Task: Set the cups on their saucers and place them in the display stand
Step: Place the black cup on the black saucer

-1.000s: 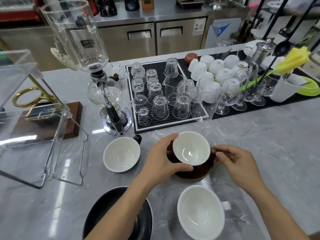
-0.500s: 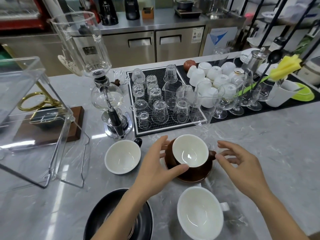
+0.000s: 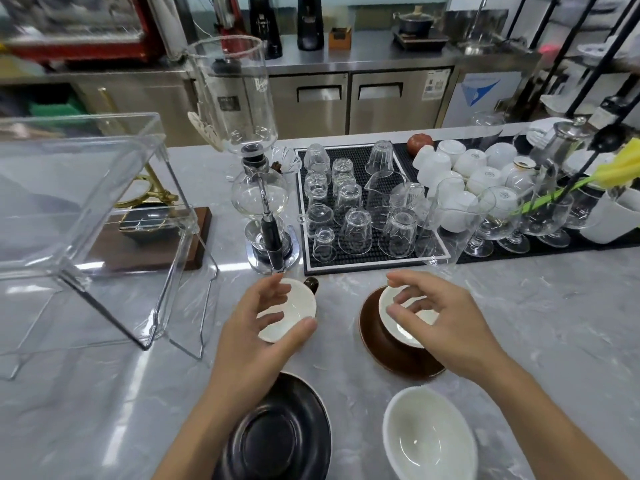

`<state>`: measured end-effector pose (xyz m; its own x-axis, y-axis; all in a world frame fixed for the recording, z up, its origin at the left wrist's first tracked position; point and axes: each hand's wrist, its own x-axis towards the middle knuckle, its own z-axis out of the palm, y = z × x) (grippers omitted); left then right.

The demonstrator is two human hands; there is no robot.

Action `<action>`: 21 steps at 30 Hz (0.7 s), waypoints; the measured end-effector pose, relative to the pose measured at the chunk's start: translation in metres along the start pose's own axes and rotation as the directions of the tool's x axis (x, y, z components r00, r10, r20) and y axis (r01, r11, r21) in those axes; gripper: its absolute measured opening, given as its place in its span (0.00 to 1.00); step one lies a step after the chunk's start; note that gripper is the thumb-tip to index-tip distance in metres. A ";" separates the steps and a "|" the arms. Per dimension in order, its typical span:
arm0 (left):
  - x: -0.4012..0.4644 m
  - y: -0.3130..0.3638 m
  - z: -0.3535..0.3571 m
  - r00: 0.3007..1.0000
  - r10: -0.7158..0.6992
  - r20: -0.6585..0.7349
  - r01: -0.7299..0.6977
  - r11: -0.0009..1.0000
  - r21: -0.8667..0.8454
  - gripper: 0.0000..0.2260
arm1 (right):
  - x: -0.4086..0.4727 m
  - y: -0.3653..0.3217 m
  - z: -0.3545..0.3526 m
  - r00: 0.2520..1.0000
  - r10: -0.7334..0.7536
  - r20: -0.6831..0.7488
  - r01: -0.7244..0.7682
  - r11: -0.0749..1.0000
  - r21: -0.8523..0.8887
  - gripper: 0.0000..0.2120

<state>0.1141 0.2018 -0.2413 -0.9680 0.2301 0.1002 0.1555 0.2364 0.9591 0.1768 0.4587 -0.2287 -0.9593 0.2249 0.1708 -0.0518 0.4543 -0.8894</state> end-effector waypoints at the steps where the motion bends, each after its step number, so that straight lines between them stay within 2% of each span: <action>1: 0.000 -0.002 -0.005 1.000 -0.008 -0.021 0.008 1.000 0.006 0.33 | 0.004 -0.001 0.005 1.000 -0.014 0.022 0.015 1.000 -0.012 0.18; 7: -0.007 -0.015 -0.026 0.995 -0.042 -0.094 0.046 0.998 0.044 0.32 | 0.023 -0.006 0.028 0.985 -0.061 0.163 0.071 0.996 -0.054 0.17; 14: -0.011 -0.026 -0.035 0.985 -0.090 -0.146 0.103 0.991 0.089 0.32 | 0.039 -0.002 0.048 0.965 0.002 0.261 0.003 1.000 -0.020 0.18; 21: -0.006 -0.038 -0.040 0.979 -0.137 -0.152 0.163 0.971 0.176 0.28 | 0.056 0.004 0.062 0.936 0.035 0.351 -0.009 0.997 -0.076 0.21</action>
<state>0.1059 0.1536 -0.2678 -0.9988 0.0491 0.0067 0.0274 0.4328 0.9011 0.1056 0.4193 -0.2490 -0.9969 -0.0759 -0.0199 -0.0223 0.5164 -0.8561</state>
